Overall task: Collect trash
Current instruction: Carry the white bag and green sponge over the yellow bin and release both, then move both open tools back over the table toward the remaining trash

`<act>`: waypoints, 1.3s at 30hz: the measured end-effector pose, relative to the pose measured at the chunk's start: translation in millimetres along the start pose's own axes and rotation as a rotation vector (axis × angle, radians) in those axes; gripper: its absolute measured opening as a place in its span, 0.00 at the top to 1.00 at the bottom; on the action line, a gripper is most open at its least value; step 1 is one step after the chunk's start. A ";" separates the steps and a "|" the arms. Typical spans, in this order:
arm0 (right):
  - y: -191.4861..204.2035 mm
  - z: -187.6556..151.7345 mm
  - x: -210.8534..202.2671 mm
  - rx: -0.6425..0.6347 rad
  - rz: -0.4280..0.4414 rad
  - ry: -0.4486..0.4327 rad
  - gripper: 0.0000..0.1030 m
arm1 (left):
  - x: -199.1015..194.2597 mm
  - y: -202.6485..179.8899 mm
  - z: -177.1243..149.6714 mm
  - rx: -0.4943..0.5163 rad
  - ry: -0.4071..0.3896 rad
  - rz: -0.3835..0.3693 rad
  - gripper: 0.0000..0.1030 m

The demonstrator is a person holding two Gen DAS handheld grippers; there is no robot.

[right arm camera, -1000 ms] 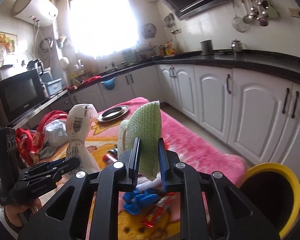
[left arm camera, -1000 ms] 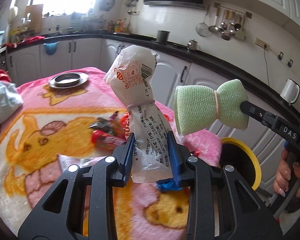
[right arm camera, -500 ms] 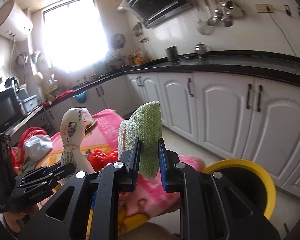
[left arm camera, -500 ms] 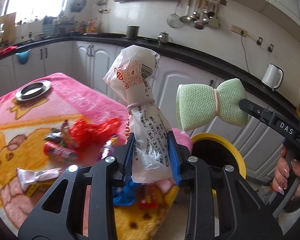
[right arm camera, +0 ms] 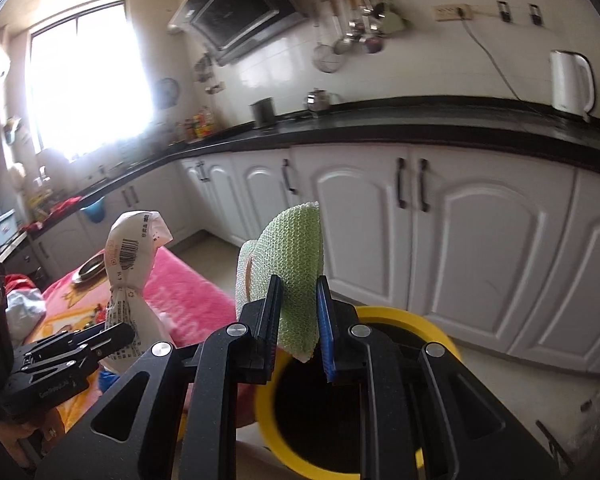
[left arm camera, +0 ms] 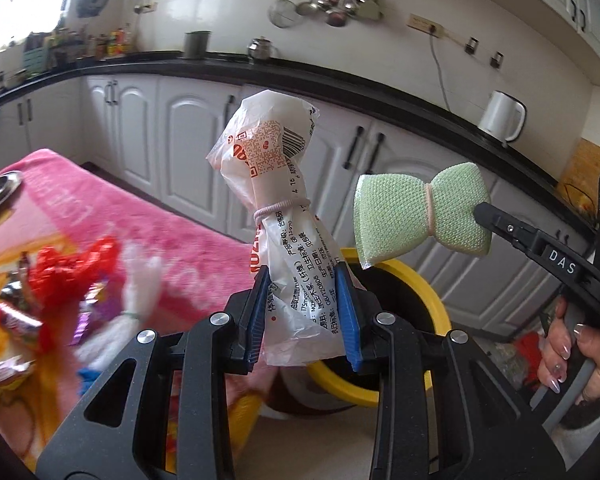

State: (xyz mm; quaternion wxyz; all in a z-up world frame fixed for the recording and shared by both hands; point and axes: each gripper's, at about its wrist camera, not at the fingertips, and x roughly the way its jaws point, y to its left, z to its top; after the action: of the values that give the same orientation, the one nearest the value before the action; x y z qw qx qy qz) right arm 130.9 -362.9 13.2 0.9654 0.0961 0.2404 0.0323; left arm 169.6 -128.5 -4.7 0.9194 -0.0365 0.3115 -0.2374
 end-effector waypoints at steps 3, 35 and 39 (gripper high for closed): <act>-14.4 -4.5 -0.3 0.016 -0.043 0.006 0.83 | 16.4 -10.9 -0.8 0.023 0.021 -0.021 0.76; -89.7 -56.9 53.1 0.113 -0.202 0.270 0.63 | 128.6 -32.5 -42.0 0.059 0.290 -0.092 0.45; -91.4 -54.3 48.3 0.118 -0.230 0.250 0.53 | 116.9 -24.8 -39.9 0.025 0.258 -0.095 0.24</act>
State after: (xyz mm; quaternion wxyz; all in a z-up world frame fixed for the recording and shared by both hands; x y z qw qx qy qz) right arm 149.4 -437.9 -74.3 0.9179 0.1197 0.3695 -0.0808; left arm 216.8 -200.9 -96.4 0.8598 -0.0086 0.4222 -0.2872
